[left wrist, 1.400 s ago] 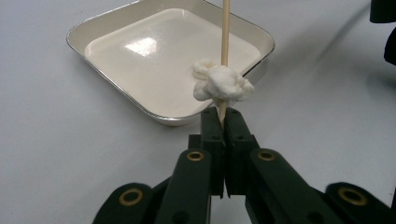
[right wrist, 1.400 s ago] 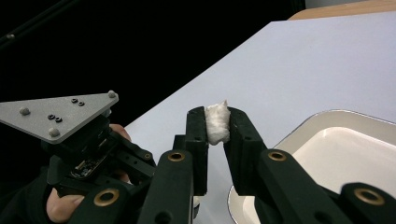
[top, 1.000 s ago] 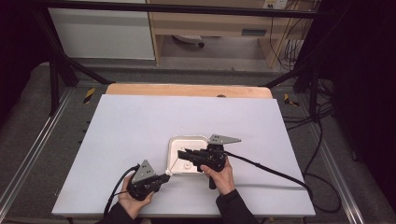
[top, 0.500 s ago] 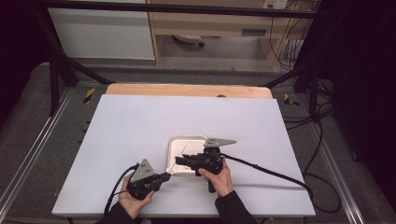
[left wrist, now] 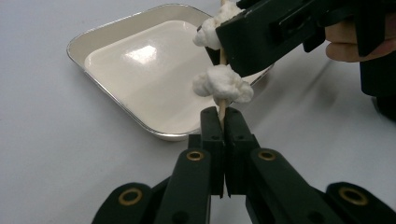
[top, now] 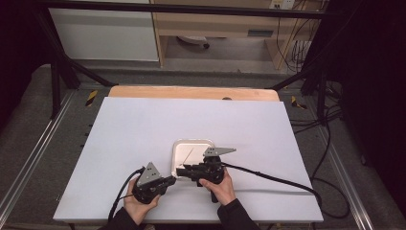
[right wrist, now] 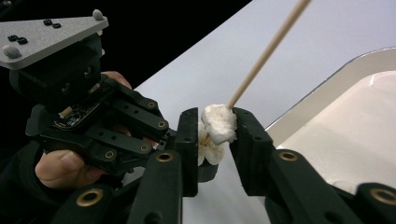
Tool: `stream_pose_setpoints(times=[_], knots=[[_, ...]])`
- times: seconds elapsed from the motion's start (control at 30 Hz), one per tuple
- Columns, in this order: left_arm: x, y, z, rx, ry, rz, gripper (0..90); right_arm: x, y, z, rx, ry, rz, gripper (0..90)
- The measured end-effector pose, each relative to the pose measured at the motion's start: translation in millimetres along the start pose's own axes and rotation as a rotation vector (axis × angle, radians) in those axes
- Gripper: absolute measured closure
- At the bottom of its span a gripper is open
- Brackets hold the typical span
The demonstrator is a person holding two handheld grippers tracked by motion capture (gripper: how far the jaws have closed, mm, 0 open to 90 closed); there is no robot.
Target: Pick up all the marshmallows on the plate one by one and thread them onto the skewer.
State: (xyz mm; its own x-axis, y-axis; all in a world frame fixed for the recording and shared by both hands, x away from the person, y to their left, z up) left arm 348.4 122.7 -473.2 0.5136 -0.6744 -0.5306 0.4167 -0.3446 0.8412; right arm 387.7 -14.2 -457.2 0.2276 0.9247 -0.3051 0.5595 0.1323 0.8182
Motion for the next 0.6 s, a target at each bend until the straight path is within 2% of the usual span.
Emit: stream_pose_setpoints(times=[0.23, 0.37, 0.43, 0.6], knots=[[-1.2, -0.6, -0.7, -0.003, 0.0, 0.001, 88.5, -12.8, 15.8, -1.4, -0.035, -0.049, 0.026, 48.7], [-2.4, 1.3, 0.2, 0.002, 0.001, 0.019, 88.5, -18.2, 20.1, -3.2, -0.035, -0.045, 0.011, 42.8], [-2.5, 0.5, -0.6, -0.001, 0.005, 0.014, 88.5, -15.9, 17.8, -3.4, -0.025, -0.04, 0.013, 39.6], [-3.4, 0.7, -1.6, -0.001, 0.01, 0.019, 88.6, -8.0, 10.0, -0.2, -0.004, -0.046, 0.01, 38.0]])
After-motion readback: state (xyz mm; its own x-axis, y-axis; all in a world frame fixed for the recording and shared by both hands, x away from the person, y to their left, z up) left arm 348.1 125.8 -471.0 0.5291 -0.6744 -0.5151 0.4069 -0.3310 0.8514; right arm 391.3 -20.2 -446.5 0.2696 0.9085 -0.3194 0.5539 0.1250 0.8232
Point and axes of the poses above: each handheld gripper's, and its own axes: x roughly forward along the jaws, y roughly out of its top, z roughly to its right, the point moved 6 cm from there along x, roughly forward along the jaws, and after that the axes turned 1 degree about -x, right-handed, at the moved point
